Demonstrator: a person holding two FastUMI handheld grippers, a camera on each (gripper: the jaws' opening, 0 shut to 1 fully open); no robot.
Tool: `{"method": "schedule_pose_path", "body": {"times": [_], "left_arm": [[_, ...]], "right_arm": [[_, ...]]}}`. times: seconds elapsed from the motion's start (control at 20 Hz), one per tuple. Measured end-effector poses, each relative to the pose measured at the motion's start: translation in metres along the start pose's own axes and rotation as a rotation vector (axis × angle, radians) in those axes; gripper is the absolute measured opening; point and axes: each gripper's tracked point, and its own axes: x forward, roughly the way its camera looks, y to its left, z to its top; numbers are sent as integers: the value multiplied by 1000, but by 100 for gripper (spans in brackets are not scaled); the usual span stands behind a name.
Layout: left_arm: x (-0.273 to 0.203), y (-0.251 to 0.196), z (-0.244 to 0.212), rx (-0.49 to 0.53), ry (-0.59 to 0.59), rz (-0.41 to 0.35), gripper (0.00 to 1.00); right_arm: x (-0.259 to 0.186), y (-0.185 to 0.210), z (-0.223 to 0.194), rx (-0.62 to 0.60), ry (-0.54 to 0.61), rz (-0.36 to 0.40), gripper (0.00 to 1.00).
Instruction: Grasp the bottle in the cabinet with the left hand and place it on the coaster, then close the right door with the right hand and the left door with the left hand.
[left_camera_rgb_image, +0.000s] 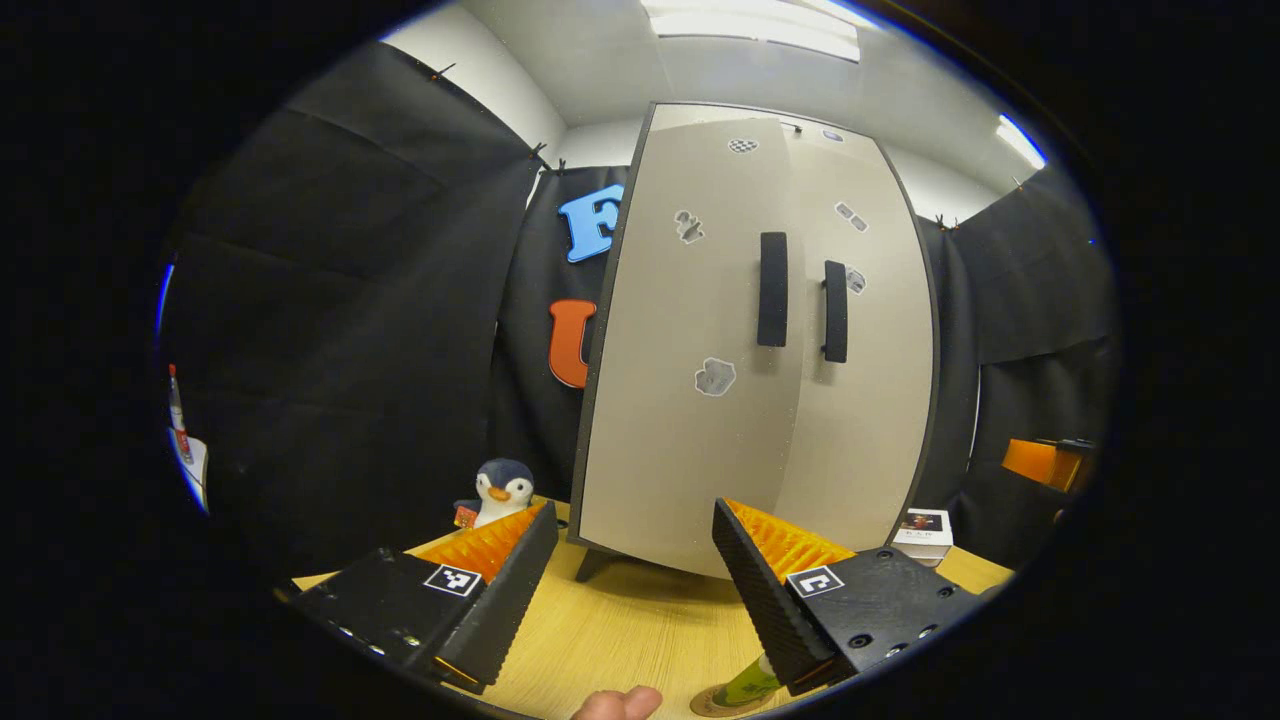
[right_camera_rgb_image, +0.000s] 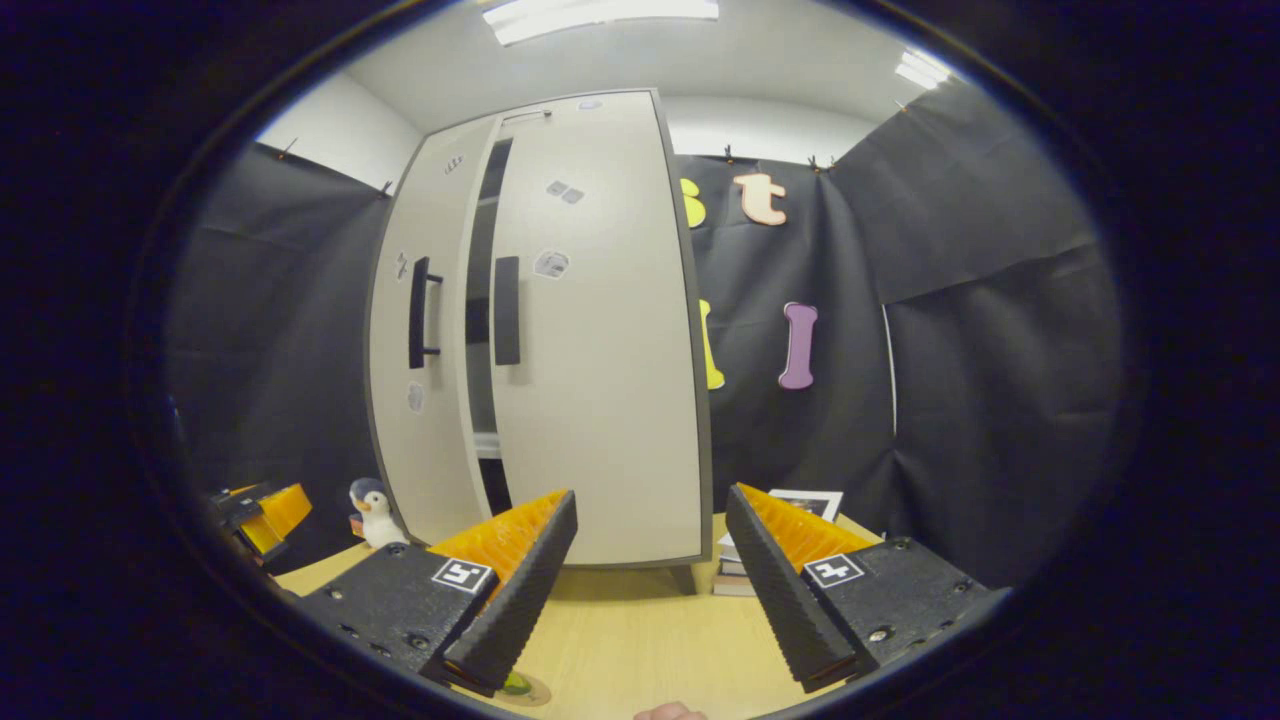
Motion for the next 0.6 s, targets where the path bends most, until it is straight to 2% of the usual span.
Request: {"method": "schedule_pose_path", "body": {"times": [0.25,0.3,0.35,0.6], "left_arm": [[-4,1,3,2,-13,4,95],[-4,1,4,1,-13,5,95],[-4,0,3,0,-12,4,95],[-5,-1,2,-6,-11,-1,95]], "right_arm": [[-3,2,-2,-3,7,7,98],[-2,2,-2,-5,8,8,94],[-3,2,-2,-7,6,9,98],[-4,3,-1,-9,4,10,98]]}}
